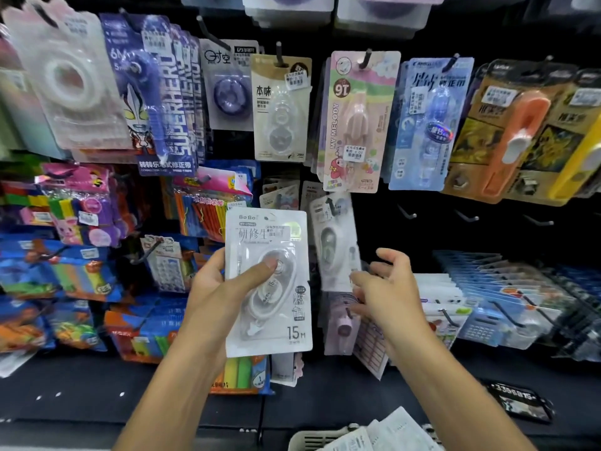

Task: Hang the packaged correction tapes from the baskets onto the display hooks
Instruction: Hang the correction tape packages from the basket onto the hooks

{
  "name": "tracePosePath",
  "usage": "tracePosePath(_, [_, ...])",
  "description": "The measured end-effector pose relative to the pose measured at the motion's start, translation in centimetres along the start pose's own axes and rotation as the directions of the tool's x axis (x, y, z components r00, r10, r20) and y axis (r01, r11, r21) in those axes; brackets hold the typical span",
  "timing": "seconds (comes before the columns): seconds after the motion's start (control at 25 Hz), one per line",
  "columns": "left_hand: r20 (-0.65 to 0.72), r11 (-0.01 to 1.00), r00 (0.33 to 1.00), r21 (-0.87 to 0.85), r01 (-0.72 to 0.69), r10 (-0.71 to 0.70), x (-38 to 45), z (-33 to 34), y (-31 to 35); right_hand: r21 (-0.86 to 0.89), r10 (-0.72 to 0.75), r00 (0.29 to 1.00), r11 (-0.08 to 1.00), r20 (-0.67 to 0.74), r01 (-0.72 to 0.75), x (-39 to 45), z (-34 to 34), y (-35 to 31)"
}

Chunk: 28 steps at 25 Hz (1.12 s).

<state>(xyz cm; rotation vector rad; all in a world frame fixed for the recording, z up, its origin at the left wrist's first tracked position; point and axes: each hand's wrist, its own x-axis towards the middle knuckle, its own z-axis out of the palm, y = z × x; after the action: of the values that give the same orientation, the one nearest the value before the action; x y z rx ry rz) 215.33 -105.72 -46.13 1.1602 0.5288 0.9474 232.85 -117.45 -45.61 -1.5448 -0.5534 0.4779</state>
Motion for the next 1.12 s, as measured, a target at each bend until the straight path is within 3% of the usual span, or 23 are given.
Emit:
tracePosePath(0.16, [-0.013, 0.999, 0.999, 0.045, -0.029, 0.030, 0.2, 1.3, -0.5, 0.113, -0.084, 0.929, 0.993, 0.362, 0.046, -2.3, 0.9, 1.3])
tracePosePath(0.2, [-0.001, 0.999, 1.000, 0.037, -0.011, 0.011, 0.3, 1.8, -0.8, 0.112, -0.089, 0.922, 0.992, 0.377, 0.049, -2.6, 1.1, 1.7])
tracePosePath(0.36, [0.004, 0.994, 0.994, -0.001, 0.109, -0.109, 0.5, 2.4, -1.1, 0.184, -0.034, 0.970, 0.983, 0.242, -0.011, -2.3, 0.7, 1.7])
tracePosePath(0.6, [-0.209, 0.997, 0.977, 0.067, -0.034, 0.047, 0.9, 1.5, -0.5, -0.082, -0.139, 0.990, 0.987, 0.005, 0.139, -0.8, -1.9, 1.6])
tracePosePath(0.72, [-0.212, 0.995, 0.973, 0.056, -0.080, 0.090, 1.0, 1.5, -0.5, -0.031, -0.087, 0.996, 0.996, -0.015, 0.086, -0.5, -1.1, 0.9])
tracePosePath(0.8, [-0.205, 0.992, 0.972, 0.077, -0.103, 0.117, 1.0, 1.7, -0.7, 0.117, 0.041, 0.999, 0.992, 0.016, -0.043, -0.3, -0.4, 0.6])
tracePosePath(0.84, [-0.200, 0.991, 0.972, 0.077, -0.109, 0.122, 1.1, 1.8, -0.8, 0.103, 0.047, 0.998, 0.993, 0.040, -0.051, -0.4, -0.2, 0.5])
tracePosePath(0.92, [-0.149, 0.990, 0.981, 0.079, -0.117, 0.128, 1.2, 2.3, -0.9, 0.048, -0.006, 0.979, 0.999, 0.204, -0.004, -1.0, 0.4, 0.8])
tracePosePath(1.0, [-0.051, 0.989, 0.991, 0.095, -0.117, 0.122, 1.3, 3.1, -1.1, 0.090, -0.021, 0.910, 0.996, 0.413, -0.018, -1.8, 1.2, 1.1])
tracePosePath(1.08, [0.030, 0.976, 0.990, 0.164, -0.141, 0.138, 1.0, 3.9, -1.3, 0.087, -0.042, 0.906, 0.996, 0.420, 0.006, -2.2, 1.5, 1.3])
tracePosePath(1.12, [0.031, 0.935, 0.979, 0.291, -0.204, 0.204, 1.0, 4.0, -1.3, 0.077, -0.047, 0.927, 0.997, 0.371, 0.019, -2.2, 1.4, 1.4])
